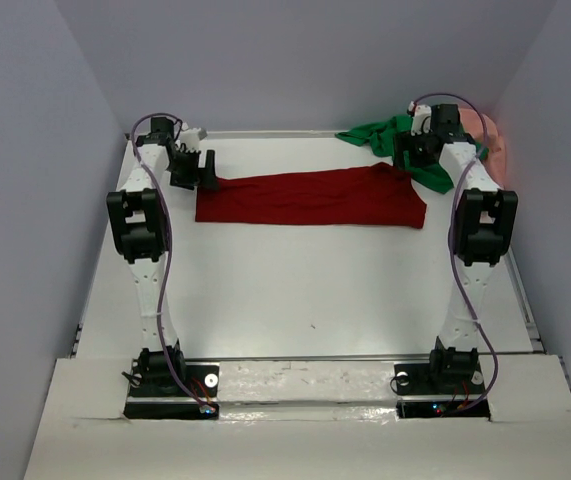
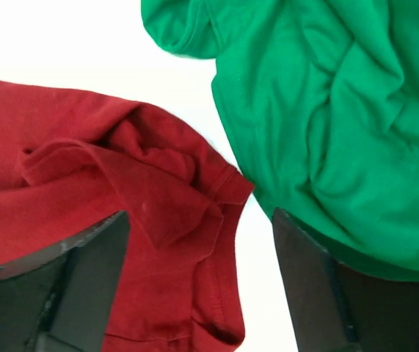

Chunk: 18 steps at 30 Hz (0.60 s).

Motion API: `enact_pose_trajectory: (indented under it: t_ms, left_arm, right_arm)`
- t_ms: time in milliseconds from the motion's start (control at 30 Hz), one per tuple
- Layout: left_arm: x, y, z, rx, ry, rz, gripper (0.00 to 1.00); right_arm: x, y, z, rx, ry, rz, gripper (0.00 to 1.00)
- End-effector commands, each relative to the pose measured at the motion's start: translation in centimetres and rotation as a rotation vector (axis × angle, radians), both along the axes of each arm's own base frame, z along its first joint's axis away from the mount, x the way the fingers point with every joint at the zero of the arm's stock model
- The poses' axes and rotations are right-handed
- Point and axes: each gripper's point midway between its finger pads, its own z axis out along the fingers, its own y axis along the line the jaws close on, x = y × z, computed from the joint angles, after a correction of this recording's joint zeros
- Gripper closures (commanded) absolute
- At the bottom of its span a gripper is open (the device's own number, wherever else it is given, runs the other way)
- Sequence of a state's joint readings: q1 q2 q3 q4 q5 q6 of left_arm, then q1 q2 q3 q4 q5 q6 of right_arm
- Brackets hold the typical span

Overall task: Fold and stack the t-shirts
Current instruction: Fold the tshirt

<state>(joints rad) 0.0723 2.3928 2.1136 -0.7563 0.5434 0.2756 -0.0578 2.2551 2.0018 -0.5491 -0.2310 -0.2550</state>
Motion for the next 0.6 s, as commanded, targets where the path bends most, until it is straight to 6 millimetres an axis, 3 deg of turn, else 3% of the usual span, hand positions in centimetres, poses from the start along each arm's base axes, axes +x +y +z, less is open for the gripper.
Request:
enact_pose_trajectory:
  t_ms: [0,100,267,400,500,567]
  left_arm:
    - [2.9,1.6,2.8,0.056,-0.125,0.091,0.01]
    - [3.2,1.9,4.7,0.078,-0.179,0.128,0.01]
    - [3.5,2.6,10.1,0.108,-0.294,0.167,0.01]
    - [1.6,1.5,16.1,0.063,-0.4,0.158,0.01]
    - [-0.8,-0.5,17.8,0.019,-0.413,0.105,0.01]
    - [-2.5,-2.2,18.9,-0.009,-0.422,0.065,0.01]
  right_arm:
    - [1.5,0.5,1.5,0.013,-0.063,0.014,0.13]
    - [1.4,0.6,1.6,0.02,-0.072,0.014,0.13]
    - [0.2,1.3,3.4,0.047,-0.089,0.034,0.12]
    - [-2.2,2.0,7.2,0.076,-0.127,0.044,0.19]
    - [-4.0,2.8,9.2,0.12,-0.139,0.056,0.39]
    - [-5.8,3.6,11.0,0.153,-0.148,0.08,0.66]
